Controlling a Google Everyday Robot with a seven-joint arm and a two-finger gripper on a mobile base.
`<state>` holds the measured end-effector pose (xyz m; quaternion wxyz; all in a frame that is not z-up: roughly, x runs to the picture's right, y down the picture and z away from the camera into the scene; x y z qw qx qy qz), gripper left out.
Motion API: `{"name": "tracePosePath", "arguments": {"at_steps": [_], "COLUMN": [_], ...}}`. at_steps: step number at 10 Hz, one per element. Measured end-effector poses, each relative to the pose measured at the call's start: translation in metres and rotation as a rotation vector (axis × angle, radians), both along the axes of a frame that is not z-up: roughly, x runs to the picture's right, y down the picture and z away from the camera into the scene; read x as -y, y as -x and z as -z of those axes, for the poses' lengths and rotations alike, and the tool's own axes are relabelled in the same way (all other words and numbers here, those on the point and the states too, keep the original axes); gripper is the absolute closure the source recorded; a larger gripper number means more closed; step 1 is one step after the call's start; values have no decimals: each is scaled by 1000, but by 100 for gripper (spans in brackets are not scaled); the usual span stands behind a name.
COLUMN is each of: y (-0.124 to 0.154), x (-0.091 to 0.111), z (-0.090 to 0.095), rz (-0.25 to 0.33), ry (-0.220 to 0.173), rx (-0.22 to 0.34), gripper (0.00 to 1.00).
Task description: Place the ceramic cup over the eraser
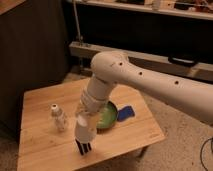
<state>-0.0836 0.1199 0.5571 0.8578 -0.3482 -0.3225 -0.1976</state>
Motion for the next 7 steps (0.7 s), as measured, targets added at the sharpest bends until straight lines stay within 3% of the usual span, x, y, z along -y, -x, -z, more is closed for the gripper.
{"name": "tracePosePath", "arguments": {"at_steps": [4,7], "y": [14,22], "x": [-22,-24], "z": [13,14], "rz": [30,36], "ry": [4,-9], "rx": [44,49], "gripper": [100,100]}}
